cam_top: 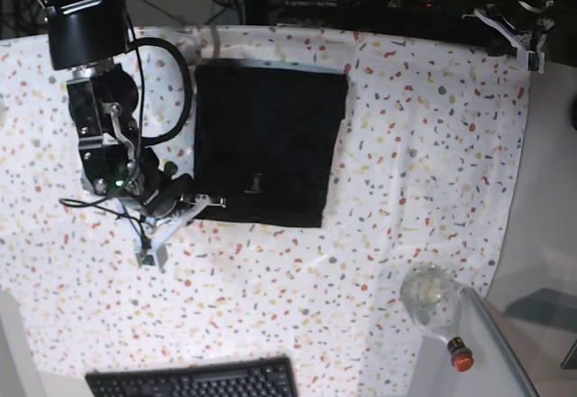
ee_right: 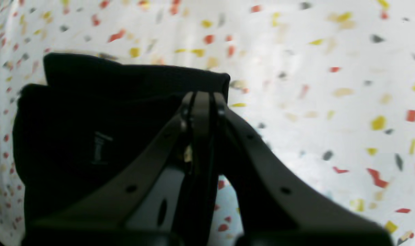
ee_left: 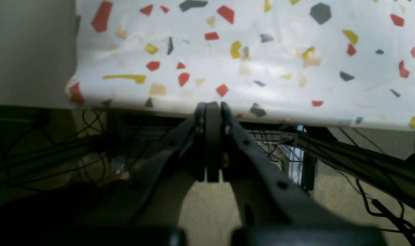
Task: Layout the t-shirt on the table in an organized manner, then fold the t-shirt properly
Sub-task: 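Smooth the folded shirt surface with the right gripper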
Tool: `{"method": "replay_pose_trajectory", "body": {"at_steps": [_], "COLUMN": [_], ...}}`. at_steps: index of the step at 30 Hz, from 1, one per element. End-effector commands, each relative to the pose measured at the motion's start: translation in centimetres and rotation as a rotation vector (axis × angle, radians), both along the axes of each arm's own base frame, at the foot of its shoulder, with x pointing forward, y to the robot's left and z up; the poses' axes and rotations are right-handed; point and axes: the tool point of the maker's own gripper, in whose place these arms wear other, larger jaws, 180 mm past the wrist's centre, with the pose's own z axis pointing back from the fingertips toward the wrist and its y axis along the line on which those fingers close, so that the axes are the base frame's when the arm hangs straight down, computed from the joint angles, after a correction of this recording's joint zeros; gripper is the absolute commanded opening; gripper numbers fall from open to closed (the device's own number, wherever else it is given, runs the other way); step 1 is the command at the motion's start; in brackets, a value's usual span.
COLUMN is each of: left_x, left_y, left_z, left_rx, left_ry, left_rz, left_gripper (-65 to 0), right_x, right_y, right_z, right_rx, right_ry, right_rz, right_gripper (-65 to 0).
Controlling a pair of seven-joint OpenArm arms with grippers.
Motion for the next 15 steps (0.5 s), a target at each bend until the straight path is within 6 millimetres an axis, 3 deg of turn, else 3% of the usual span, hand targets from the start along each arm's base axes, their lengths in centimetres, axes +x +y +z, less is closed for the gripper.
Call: {"method": "replay_pose_trajectory", "body": {"at_steps": [1,6,10,11,13,15], "left_x": [0.5,1.4,1.6,1.6,1.7,1.8], "left_y": [0.7,0.7,0.6,0.5,0.4,0.3], "left_z": [0.9,1.1,1.1,1.1,1.1,1.2], "left_rx": [0.019,0.018,0.015,0.013,0.011,0.007], "left_ry": [-0.03,-0.049,-0.052,-0.054,-0.058,-0.068], "left_rz": [-0.004,-0.003,-0.005,-0.004,-0.005,-0.003], "left_gripper": [-65.0,-65.0,-65.0,-65.0,-65.0,-65.0], "right_x": [1.0,0.1,0.3,0.5,0.3,0.5], "right_y": [0.3,0.0,-0.1,0.0,0.5,1.1], "right_z": [0.9,-1.0,-0.5,0.0,1.2,3.7], "right_rx": [0.012,0.007,0.01,0.012,0.022,0.033], "right_ry": [-0.031,0.027,0.014,0.001,-0.039,-0.114], "right_rz": [0.0,-0.009,-0.015,-0.013,-0.003,0.013], "right_gripper": [-65.0,-65.0,-65.0,-62.9,-48.9,-38.0]}}
